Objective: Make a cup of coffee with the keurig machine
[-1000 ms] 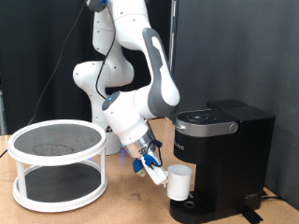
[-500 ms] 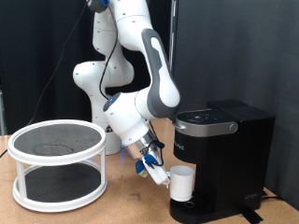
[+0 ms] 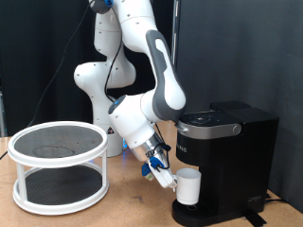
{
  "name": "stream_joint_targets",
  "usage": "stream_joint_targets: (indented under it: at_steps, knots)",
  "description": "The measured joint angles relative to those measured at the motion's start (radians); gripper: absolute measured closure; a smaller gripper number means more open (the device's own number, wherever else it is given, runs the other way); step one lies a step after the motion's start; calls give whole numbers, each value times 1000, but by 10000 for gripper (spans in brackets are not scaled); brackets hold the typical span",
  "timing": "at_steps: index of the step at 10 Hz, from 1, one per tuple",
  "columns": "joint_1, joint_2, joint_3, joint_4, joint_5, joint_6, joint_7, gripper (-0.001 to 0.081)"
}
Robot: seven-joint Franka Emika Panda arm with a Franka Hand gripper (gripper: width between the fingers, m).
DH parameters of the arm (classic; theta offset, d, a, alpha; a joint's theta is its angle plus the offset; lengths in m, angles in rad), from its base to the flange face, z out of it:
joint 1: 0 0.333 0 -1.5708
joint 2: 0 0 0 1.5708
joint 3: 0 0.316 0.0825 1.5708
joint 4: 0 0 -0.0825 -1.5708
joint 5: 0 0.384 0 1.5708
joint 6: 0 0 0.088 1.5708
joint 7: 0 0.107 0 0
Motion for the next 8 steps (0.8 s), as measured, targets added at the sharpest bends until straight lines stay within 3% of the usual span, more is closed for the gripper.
stream_joint_targets:
  at_steps: [4, 5, 7, 8]
  knots:
    - [-1, 2, 0, 2, 0, 5, 1, 805]
    - [-1, 2, 0, 2, 0, 5, 1, 590]
    - [-2, 2, -1, 2, -4, 5, 4, 300]
    - [-3, 1, -3, 0, -24, 1, 19, 300]
